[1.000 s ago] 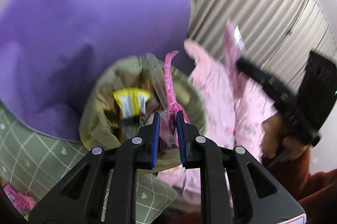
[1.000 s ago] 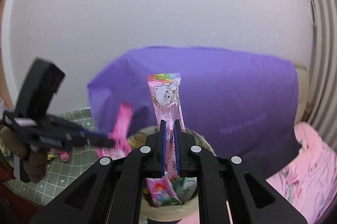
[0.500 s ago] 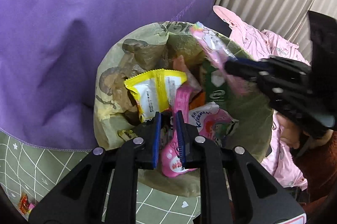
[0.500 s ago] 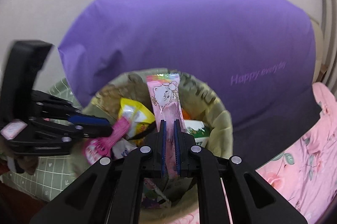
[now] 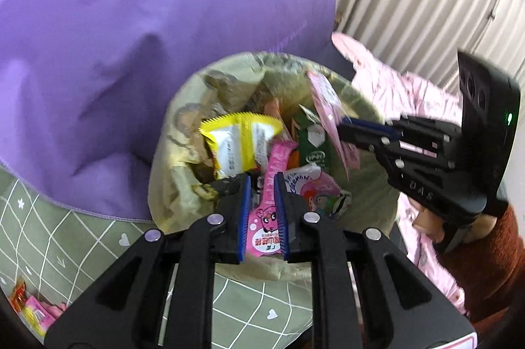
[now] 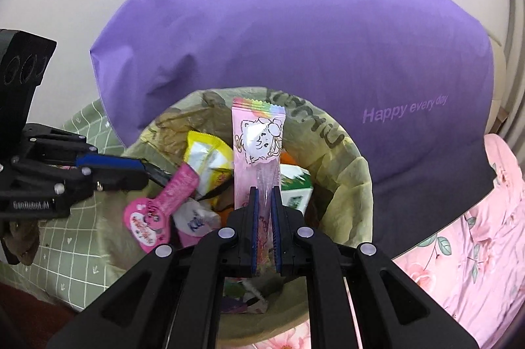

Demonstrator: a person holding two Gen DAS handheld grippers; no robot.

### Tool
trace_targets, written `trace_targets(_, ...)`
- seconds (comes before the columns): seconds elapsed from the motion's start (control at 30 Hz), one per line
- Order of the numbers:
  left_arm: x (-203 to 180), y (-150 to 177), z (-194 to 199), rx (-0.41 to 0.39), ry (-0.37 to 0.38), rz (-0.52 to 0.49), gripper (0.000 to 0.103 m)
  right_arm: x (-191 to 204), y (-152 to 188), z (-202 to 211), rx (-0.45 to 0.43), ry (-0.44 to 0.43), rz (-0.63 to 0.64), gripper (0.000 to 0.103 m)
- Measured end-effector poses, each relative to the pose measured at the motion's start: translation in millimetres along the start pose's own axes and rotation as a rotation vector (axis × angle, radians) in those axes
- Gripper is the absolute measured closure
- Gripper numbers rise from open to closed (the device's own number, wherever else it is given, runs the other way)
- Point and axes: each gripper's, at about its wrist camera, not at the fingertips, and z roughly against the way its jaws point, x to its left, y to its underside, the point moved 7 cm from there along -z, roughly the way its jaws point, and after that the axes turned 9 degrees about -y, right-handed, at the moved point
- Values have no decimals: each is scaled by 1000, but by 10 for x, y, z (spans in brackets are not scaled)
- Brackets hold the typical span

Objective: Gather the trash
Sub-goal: 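Open both tools to drop the candies into the bin, then move both tools back toward the table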

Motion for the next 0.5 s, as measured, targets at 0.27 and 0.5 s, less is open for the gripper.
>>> trace_targets(0.27, 392, 36, 556, -172, -20, 148, 71, 32, -33, 157, -35, 18, -25, 56)
trace_targets(0.5, 767, 527, 952, -234, -63, 239, 61, 392, -114, 250, -91, 18, 32, 55)
